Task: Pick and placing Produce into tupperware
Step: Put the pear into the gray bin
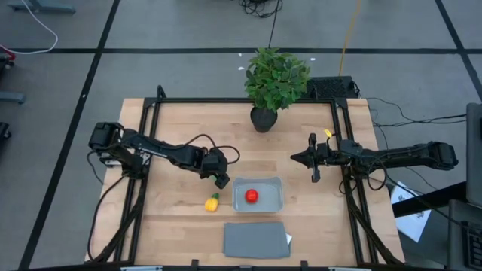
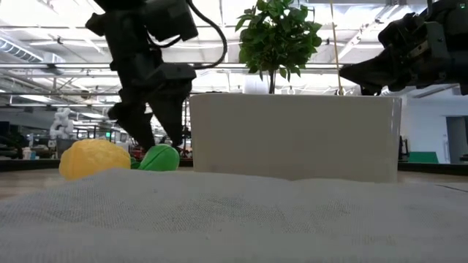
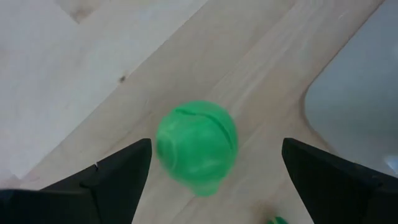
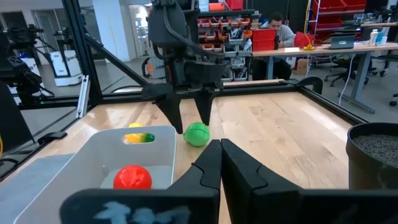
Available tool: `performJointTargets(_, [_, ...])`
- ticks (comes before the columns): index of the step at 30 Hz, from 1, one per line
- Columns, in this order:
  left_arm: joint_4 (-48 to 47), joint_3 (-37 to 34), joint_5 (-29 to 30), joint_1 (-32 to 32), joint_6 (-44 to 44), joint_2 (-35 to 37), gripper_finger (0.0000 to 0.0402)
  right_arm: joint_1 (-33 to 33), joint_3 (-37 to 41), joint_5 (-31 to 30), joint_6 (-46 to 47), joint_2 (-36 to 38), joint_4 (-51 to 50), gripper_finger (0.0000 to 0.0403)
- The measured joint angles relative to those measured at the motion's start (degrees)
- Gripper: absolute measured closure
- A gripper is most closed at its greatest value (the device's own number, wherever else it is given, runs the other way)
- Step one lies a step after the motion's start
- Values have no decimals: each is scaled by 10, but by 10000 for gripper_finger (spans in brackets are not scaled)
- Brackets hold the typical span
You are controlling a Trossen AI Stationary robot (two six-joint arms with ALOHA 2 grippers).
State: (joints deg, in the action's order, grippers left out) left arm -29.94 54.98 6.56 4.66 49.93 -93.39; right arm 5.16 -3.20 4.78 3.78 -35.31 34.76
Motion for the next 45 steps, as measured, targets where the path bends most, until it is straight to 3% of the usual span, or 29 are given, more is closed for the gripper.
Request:
performJointTargets(13, [20,0,-9,1,0,-65,34,0,0,-1,0,-2,-2,403])
performJointTargets(29, [22,1,-7,4,-43,-73,38,0,0,-2,0,-4,1,403])
performJointTargets(45, [13,0,-3,3,-54,-74,152,0,0,-2,0,-4,1,403])
